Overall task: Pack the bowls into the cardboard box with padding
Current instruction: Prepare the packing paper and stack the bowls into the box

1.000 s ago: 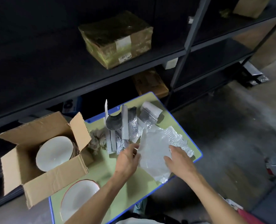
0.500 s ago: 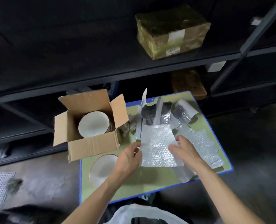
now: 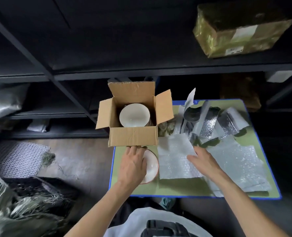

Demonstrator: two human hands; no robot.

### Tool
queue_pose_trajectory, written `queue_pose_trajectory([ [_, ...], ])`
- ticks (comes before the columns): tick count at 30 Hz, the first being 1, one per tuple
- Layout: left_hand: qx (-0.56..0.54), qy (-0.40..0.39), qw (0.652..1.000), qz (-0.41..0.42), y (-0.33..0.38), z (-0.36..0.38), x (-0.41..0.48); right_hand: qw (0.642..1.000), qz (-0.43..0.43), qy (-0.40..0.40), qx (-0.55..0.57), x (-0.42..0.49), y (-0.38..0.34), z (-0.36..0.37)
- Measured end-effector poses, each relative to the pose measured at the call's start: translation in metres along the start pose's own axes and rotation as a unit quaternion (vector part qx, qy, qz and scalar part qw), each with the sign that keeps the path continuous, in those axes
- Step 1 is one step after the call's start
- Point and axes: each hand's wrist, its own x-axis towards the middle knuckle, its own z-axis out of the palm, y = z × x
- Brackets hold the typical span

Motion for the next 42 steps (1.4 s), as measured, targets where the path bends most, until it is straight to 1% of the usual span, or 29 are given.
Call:
queue_pose_trajectory([
  [3,0.042,-0.032,0.998,-0.038,-0.012,-0.007,0.001,1.000,0.006,-0.016,-0.002,-0.003,-0.008,0.005],
  [7,0.102,-0.071,0.990,-0.074,-0.020,-0.010,0.008,1.000,-0.001,-0.005,-0.021,-0.001,-0.006,0.013],
  [10,0.104,-0.096,0.984,-0.106,-0.025,-0.011,0.012,1.000,-0.005,-0.002,-0.022,0.000,-0.006,0.017],
  [14,0.080,-0.126,0.983,-0.108,-0.030,-0.011,0.011,1.000,0.002,-0.008,-0.023,-0.004,-0.008,0.016],
  [17,0.048,-0.122,0.986,-0.102,-0.032,-0.011,0.004,1.000,0.022,-0.007,0.002,-0.007,-0.005,0.017],
  [21,-0.004,-0.111,0.988,-0.108,-0.027,-0.017,-0.007,0.999,0.026,-0.009,0.020,-0.008,0.003,0.019],
  [25,-0.071,-0.108,0.987,-0.091,-0.011,-0.022,-0.015,0.999,0.021,0.001,0.037,-0.010,0.008,0.020],
  [28,-0.137,-0.112,0.980,-0.088,0.008,-0.027,-0.017,0.998,0.017,-0.001,0.058,-0.016,0.008,0.017],
  [30,-0.161,-0.121,0.976,-0.083,0.023,-0.030,-0.014,0.998,0.017,0.009,0.066,-0.020,0.012,0.013],
  [34,-0.182,-0.119,0.975,-0.058,0.051,-0.037,-0.006,0.993,-0.007,0.036,0.115,-0.033,0.020,0.004],
  [36,-0.198,-0.126,0.971,-0.044,0.063,-0.039,-0.002,0.990,-0.004,0.045,0.131,-0.040,0.021,0.000],
  [38,-0.209,-0.136,0.968,-0.039,0.072,-0.040,0.003,0.987,-0.006,0.038,0.158,-0.045,0.025,-0.003],
  [42,-0.220,-0.144,0.964,-0.035,0.080,-0.039,0.010,0.966,-0.009,0.011,0.258,-0.056,0.030,-0.006],
])
